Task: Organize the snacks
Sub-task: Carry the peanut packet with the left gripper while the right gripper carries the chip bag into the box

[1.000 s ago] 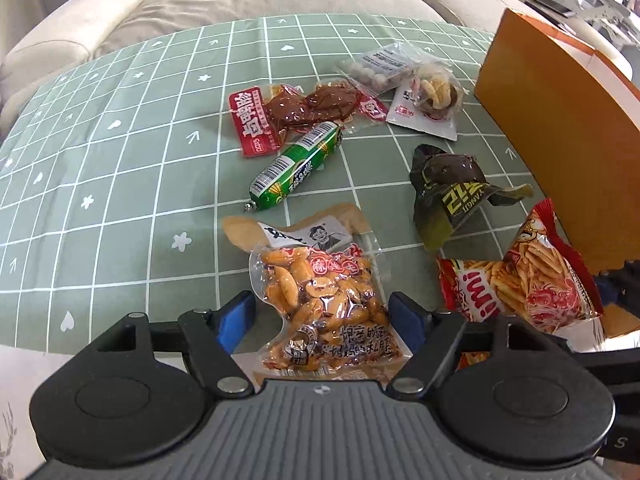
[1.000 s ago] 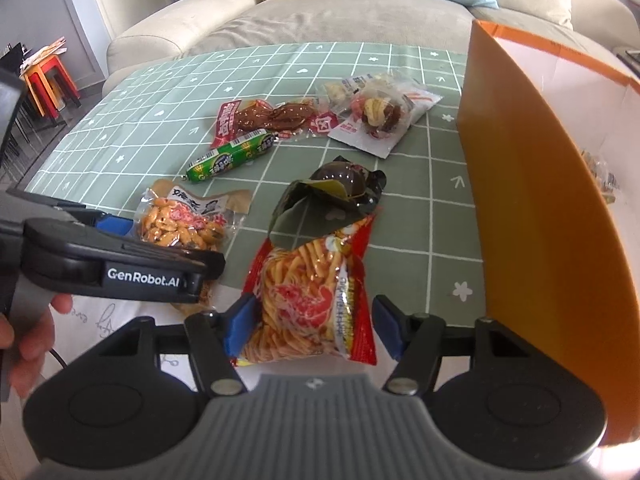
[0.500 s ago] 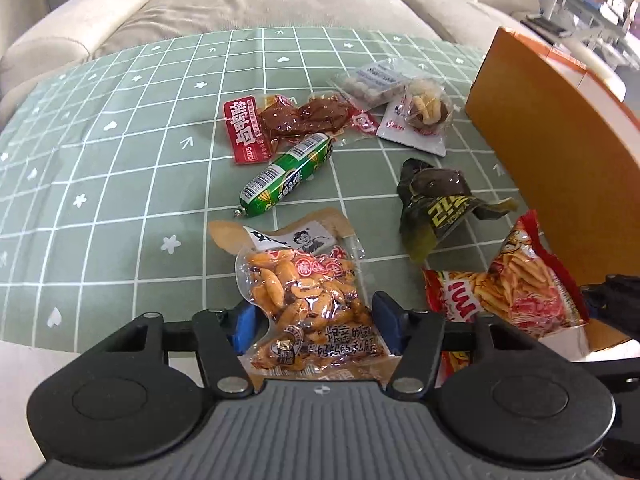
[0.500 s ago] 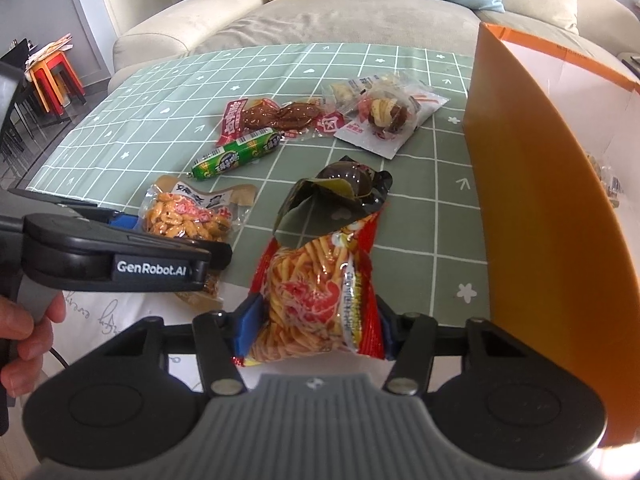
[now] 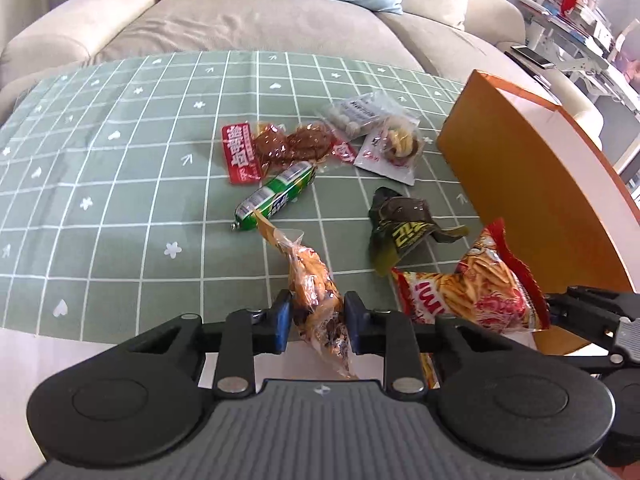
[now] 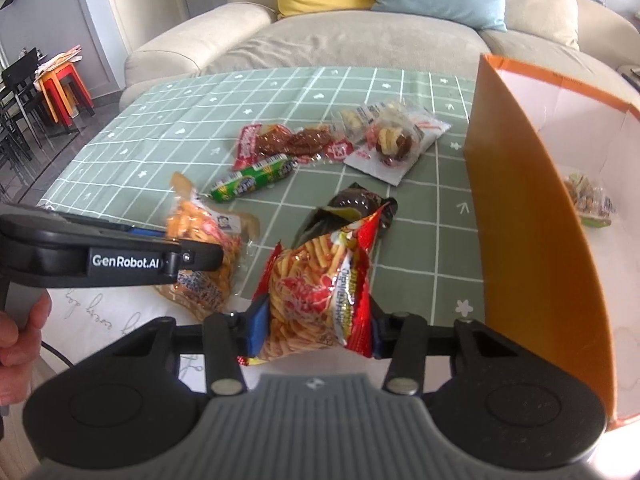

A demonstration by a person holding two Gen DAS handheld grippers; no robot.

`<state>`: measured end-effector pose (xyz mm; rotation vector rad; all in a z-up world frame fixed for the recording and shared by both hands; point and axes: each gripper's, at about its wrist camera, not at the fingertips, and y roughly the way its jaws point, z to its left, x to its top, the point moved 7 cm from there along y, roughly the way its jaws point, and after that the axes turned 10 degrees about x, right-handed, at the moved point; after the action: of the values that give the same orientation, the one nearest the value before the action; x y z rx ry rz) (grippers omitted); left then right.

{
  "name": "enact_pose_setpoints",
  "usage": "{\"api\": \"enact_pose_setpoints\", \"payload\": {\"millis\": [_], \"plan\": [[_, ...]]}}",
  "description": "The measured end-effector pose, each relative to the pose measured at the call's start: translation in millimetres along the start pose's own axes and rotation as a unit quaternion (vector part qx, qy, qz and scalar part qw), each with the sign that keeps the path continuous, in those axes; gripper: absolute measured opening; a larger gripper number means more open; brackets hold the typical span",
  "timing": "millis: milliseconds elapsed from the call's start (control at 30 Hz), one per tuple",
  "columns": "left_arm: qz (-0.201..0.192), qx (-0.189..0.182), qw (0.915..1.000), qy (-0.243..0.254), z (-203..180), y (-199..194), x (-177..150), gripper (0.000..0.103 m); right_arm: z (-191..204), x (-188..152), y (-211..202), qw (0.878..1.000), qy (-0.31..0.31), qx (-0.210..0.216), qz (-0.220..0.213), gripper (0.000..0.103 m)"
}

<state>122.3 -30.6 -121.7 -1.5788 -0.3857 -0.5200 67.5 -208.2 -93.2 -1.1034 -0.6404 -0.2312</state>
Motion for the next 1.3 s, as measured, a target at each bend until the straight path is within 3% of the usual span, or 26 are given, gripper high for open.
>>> {"api": "enact_pose_setpoints", "payload": {"millis": [333, 667, 967, 1300], "plan": [[-0.025, -0.01, 0.9996, 0.004, -9, -34, 5, 0.03, 10, 4, -21, 1.0, -0.014, -0.009, -0.015, 0.044], [-0.06, -0.009, 0.9975, 0.036, -33, -71, 36, 0.03, 2, 31, -69, 0.998, -0.007, -0.018, -0.063, 0.043], [-0.098, -0.016, 0.9924, 0.073, -77, -91, 79, 0.03, -39, 71, -111, 0.994, -0.007, -0.051, -0.099, 0.043], [-0.11, -0.072, 0.9836, 0.123, -164, -89, 114, 0.03, -112, 89, -141, 0.989, 0.009, -0.104, -0.102, 0.043]]}}
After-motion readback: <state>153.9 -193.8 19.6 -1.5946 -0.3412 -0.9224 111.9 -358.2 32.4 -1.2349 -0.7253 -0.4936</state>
